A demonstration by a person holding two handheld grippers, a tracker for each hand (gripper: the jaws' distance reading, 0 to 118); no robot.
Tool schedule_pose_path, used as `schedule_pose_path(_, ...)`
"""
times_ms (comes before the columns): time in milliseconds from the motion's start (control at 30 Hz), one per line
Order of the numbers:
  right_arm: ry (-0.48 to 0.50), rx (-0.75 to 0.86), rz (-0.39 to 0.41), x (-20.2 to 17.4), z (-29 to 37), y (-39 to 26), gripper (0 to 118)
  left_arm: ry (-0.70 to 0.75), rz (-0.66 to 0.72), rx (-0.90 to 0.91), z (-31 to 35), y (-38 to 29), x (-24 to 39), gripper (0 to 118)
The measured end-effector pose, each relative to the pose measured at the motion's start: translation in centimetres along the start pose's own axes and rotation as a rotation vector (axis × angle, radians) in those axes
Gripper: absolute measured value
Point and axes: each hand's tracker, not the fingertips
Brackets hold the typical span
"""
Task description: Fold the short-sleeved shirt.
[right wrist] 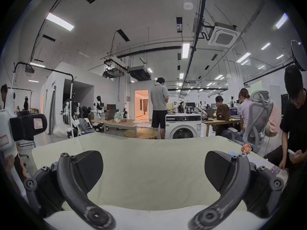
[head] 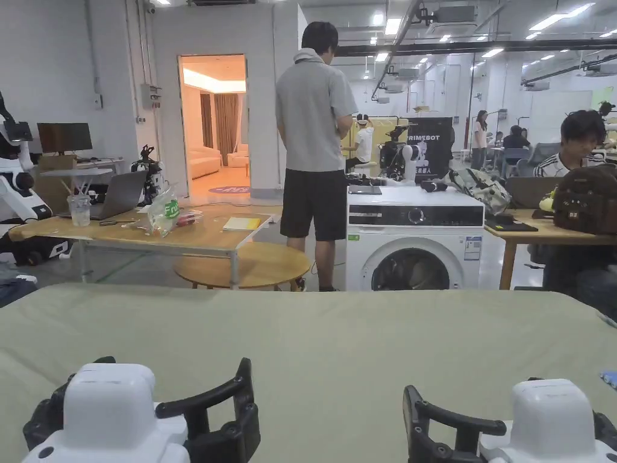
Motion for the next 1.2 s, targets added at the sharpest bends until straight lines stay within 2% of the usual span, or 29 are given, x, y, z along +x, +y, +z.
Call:
schedule_pose_path(100, -0.008, 0.001, 0.001, -0.1, 0.0, 0.0, 118, -0.008, -0.018, -0.002, 0.0, -0.2, 0.1, 118)
schedule_pose_path(333, -0.060, -0.006, 0.066, -0.3, 0.0, -0.2, 118, -0.007, -0.033, 0.006, 0.0, -0.2, 0.5, 118)
schedule_pose_path(800, -0.123, 0.005, 0.054, 0.6, 0.4, -0.4, 118, 0.018, -0.025, 0.025, 0.4, -0.2, 0.0, 118)
schedule_pose_path(1200, -0.117, 0.006, 0.050, 0.8, 0.4, -0.4, 118, 0.020, -0.047, 0.021, 0.3, -0.2, 0.2, 118)
